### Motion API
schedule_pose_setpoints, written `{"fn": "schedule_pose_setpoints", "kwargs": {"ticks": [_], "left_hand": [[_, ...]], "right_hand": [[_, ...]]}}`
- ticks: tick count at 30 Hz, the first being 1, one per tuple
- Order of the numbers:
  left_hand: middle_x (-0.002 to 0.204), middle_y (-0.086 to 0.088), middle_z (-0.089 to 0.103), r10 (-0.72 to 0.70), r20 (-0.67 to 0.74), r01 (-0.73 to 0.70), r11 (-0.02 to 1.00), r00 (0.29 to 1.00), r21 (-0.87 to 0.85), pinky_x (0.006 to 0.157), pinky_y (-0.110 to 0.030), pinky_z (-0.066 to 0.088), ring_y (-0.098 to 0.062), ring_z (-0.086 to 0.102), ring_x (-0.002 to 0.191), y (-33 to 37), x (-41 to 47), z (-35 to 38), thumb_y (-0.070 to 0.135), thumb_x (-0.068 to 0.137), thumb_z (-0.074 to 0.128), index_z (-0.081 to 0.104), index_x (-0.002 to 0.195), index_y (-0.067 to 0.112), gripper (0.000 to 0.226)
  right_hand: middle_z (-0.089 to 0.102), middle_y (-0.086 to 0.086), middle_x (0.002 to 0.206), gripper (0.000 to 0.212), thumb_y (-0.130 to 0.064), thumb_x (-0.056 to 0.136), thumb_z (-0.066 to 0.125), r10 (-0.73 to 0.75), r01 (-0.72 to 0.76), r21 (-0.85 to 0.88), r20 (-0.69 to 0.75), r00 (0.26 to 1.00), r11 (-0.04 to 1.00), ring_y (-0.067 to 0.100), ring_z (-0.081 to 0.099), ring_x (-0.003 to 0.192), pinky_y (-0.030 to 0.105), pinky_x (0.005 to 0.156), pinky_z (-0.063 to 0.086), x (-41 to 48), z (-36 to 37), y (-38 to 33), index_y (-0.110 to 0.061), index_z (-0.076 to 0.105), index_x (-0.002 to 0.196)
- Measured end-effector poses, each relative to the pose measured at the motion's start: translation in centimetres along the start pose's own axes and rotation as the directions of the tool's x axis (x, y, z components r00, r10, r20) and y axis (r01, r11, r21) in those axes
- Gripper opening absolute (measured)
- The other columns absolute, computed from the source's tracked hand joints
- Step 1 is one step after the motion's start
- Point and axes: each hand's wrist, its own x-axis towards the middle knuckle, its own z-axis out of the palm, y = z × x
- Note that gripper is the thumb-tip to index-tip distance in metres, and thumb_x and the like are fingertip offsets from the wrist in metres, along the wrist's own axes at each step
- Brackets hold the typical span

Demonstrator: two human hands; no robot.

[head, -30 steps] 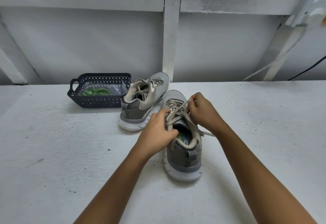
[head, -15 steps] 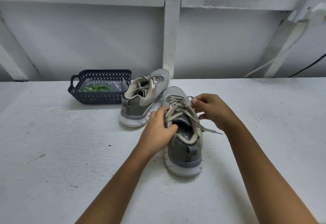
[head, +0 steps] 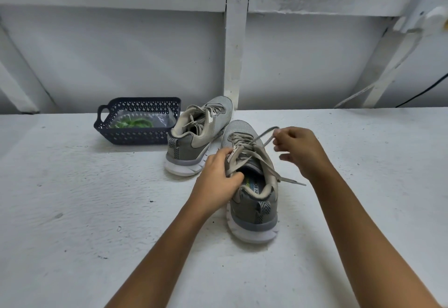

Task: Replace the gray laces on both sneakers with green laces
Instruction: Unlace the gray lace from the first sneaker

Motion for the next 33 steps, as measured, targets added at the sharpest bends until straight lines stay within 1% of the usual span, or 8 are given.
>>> {"fn": "schedule_pose_setpoints", "kwargs": {"ticks": [3,8,16,19,22,25,30,33], "left_hand": [[0.133,0.003,0.044,0.001,-0.002,-0.001,1.000,1.000,0.005,0.101,-0.035,0.040,-0.011,0.047,0.117,0.1,0.0,0.0,0.029,0.077,0.054,0.039,0.136,0.028,0.060],[0.133,0.004,0.044,-0.004,0.001,0.004,1.000,1.000,-0.009,0.100,-0.034,0.041,-0.010,0.047,0.117,0.1,0.0,0.0,0.032,0.072,0.051,0.040,0.136,0.029,0.065],[0.133,0.004,0.044,0.024,-0.027,-0.023,0.999,0.999,0.025,0.094,-0.024,0.036,-0.006,0.044,0.112,-0.2,0.2,0.1,0.018,0.084,0.056,0.039,0.137,0.027,0.056],[0.134,0.003,0.044,0.020,-0.033,-0.019,1.000,0.999,0.019,0.098,-0.027,0.037,-0.008,0.045,0.116,-0.3,0.3,0.1,0.018,0.083,0.056,0.040,0.136,0.026,0.056],[0.133,0.004,0.045,0.018,-0.034,-0.018,1.000,0.999,0.013,0.101,-0.031,0.038,-0.009,0.046,0.118,-0.3,0.3,0.1,0.018,0.083,0.057,0.041,0.136,0.027,0.056],[0.134,0.004,0.045,0.022,-0.028,-0.021,1.000,0.999,0.014,0.101,-0.030,0.037,-0.009,0.045,0.118,-0.3,0.3,0.1,0.021,0.082,0.057,0.041,0.135,0.027,0.056],[0.135,0.004,0.043,0.020,-0.034,-0.020,1.000,0.999,0.008,0.102,-0.030,0.037,-0.008,0.044,0.120,-0.3,0.3,0.1,0.019,0.083,0.057,0.040,0.137,0.028,0.057],[0.135,0.004,0.044,0.021,-0.033,-0.022,1.000,0.999,-0.003,0.104,-0.032,0.037,-0.008,0.044,0.120,-0.2,0.2,0.2,0.021,0.082,0.057,0.040,0.136,0.027,0.057]], "right_hand": [[0.060,0.004,0.076,0.028,-0.030,0.097,0.051,0.050,-0.042,0.111,-0.067,0.997,0.993,0.013,0.057,0.066,0.024,0.057,0.045,0.4,-0.6,-0.3,-0.009,0.064,0.084],[0.060,0.003,0.077,0.025,-0.027,0.091,0.061,0.066,-0.043,-0.116,0.202,0.977,0.992,0.011,0.054,0.067,0.021,0.055,0.042,-0.7,-0.1,0.3,-0.004,0.070,0.093],[0.060,0.006,0.073,0.024,-0.024,0.100,0.043,0.117,-0.062,0.316,-0.156,0.981,0.947,0.014,0.058,0.063,0.024,0.056,0.048,0.5,-0.9,0.0,-0.010,0.058,0.087],[0.059,0.004,0.074,0.030,-0.037,0.095,0.052,0.158,-0.154,0.196,-0.008,0.987,0.969,0.015,0.055,0.063,0.025,0.056,0.044,0.1,-0.7,0.4,-0.011,0.063,0.086],[0.059,0.001,0.075,0.026,-0.032,0.090,0.061,0.129,-0.122,-0.049,0.159,0.979,0.991,0.012,0.052,0.064,0.025,0.055,0.039,-0.7,0.1,1.0,-0.007,0.068,0.089],[0.058,-0.001,0.072,0.016,-0.019,0.091,0.061,0.049,-0.040,-0.071,0.131,0.990,0.997,0.008,0.052,0.061,0.022,0.053,0.039,-0.8,0.4,0.8,-0.006,0.067,0.084],[0.060,0.004,0.072,0.022,-0.014,0.098,0.046,0.065,-0.020,0.268,-0.160,0.985,0.963,0.012,0.057,0.062,0.022,0.055,0.048,0.3,-0.2,0.2,-0.010,0.057,0.080],[0.057,0.006,0.070,0.023,-0.019,0.099,0.046,0.115,-0.053,0.363,-0.149,0.982,0.930,0.014,0.055,0.061,0.023,0.056,0.047,0.5,-0.3,0.4,-0.008,0.058,0.083]]}}
